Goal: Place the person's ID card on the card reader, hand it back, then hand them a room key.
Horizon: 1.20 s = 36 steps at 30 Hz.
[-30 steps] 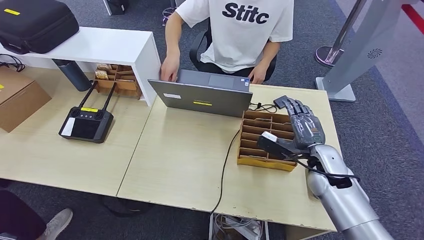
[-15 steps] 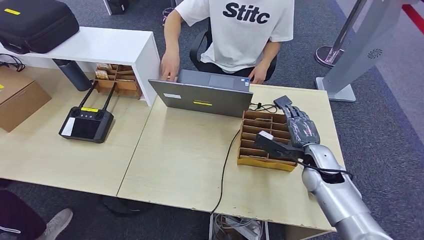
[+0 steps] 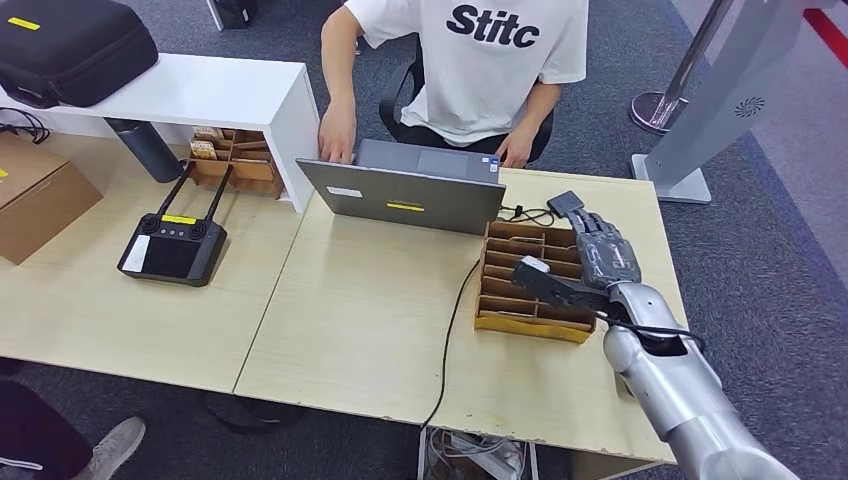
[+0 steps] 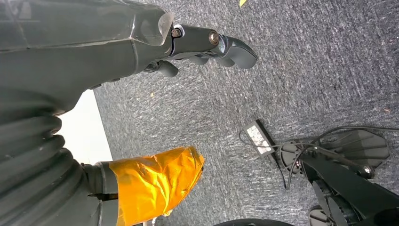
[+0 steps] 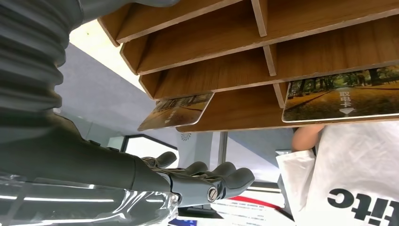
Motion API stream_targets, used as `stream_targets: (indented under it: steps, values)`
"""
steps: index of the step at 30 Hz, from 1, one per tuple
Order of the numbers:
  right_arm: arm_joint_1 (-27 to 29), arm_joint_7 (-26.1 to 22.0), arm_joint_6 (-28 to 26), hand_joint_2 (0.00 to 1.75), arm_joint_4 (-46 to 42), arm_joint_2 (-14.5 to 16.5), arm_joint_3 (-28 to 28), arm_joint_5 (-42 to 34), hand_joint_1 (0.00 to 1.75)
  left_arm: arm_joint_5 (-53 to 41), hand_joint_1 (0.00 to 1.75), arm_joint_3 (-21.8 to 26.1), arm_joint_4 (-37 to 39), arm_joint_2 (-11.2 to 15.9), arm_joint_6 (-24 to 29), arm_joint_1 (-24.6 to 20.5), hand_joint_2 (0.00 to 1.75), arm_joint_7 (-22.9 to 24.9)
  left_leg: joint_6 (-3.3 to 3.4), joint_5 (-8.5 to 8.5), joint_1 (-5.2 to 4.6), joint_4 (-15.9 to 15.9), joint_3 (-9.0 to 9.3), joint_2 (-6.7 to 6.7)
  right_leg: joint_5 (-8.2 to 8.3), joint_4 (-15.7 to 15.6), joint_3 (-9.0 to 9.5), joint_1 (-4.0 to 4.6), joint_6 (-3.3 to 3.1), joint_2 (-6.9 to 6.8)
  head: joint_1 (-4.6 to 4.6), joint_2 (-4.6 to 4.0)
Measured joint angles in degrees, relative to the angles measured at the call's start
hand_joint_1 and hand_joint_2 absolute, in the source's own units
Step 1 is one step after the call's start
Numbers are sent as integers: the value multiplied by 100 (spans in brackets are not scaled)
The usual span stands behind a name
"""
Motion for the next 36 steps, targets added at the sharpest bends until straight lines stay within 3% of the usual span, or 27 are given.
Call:
stream_targets:
  steps: [29, 30, 31, 34, 35, 36]
  values:
    - [-244, 37, -37, 175, 80, -133, -111, 165, 1, 1, 0, -2, 0, -1, 20, -1, 175, 25, 0, 0, -1, 1, 2, 1, 0, 0, -1, 0, 0, 1, 1, 0]
    - [-244, 37, -37, 175, 80, -133, -119, 165, 8, 1, 0, -2, 0, -1, 20, -1, 175, 25, 0, 0, -1, 1, 2, 1, 0, 0, -1, 0, 0, 1, 0, 0]
    - [-244, 37, -36, 175, 80, -134, -128, 165, 35, 1, 0, -2, 0, -1, 19, -1, 175, 25, 0, 0, -1, 1, 2, 1, 0, 0, -1, 0, 0, 1, 0, 0]
    - [-244, 37, -35, 175, 80, -134, -145, 164, 154, 0, 0, -2, 0, -1, 17, -1, 175, 25, 0, 0, 0, 1, 2, 1, 0, 0, -1, 0, 0, 1, 0, 0]
    - [-244, 37, -35, 175, 81, -134, -146, 164, 171, 0, 0, -2, 0, -1, 17, -1, 175, 25, 0, 0, 0, 1, 2, 1, 0, 0, -1, 0, 0, 1, 0, 0]
    - [-244, 36, -35, 175, 82, -134, -146, 163, 175, 1, 0, -2, 0, -1, 17, -1, 175, 25, 0, 0, 0, 1, 2, 1, 0, 0, -1, 0, 0, 1, 0, 0]
